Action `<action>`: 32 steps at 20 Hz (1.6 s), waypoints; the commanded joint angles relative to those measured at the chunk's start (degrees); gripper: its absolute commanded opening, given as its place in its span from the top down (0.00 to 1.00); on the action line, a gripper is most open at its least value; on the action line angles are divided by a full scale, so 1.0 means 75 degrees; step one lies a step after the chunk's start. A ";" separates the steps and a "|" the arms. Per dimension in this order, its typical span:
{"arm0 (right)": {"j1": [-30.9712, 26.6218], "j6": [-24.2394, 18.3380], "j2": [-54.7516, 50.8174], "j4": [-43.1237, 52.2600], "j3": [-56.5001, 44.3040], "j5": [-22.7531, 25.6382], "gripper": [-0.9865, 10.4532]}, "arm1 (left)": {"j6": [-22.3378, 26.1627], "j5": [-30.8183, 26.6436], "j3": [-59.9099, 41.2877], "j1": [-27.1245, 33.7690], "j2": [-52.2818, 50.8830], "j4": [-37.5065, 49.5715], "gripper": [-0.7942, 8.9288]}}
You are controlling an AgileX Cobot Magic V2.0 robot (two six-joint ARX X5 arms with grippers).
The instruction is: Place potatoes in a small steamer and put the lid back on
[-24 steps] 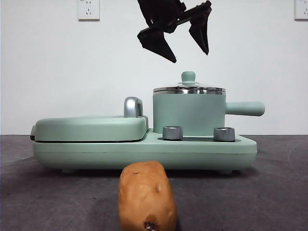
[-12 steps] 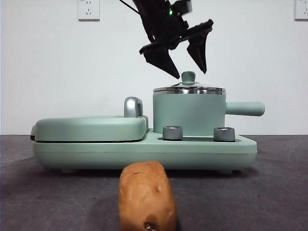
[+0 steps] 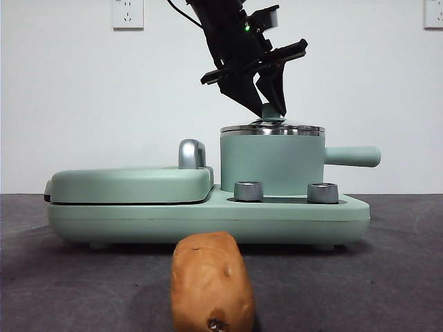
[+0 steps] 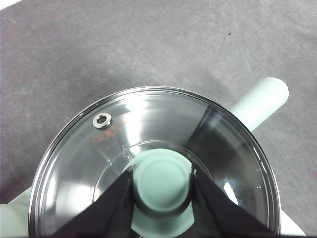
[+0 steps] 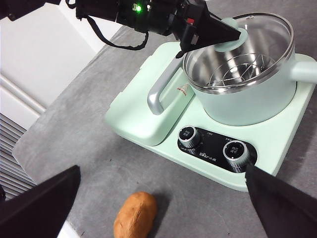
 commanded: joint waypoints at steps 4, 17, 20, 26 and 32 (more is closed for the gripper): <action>0.0026 0.0079 0.0026 -0.0038 0.0105 -0.0023 0.40 | 0.0003 -0.0192 0.1247 -0.0079 0.0169 -0.0527 0.91; 0.0137 0.0166 0.0032 -0.0067 0.0108 0.0157 0.40 | 0.0012 -0.0431 0.3040 0.0452 0.0154 -0.2334 0.91; 0.0603 0.0697 0.0050 -0.0067 0.0108 0.0656 0.40 | 0.0009 -0.0510 0.3040 0.0886 0.0105 -0.2678 0.91; 0.2588 0.1722 0.0662 -0.0175 0.0408 0.2474 0.40 | 0.0006 -0.0510 0.3040 0.1833 -0.0076 -0.2821 0.91; 0.5068 0.2751 0.2684 -0.0962 0.1378 0.4258 0.40 | 0.0006 -0.0501 0.3040 0.2661 -0.0076 -0.2812 0.91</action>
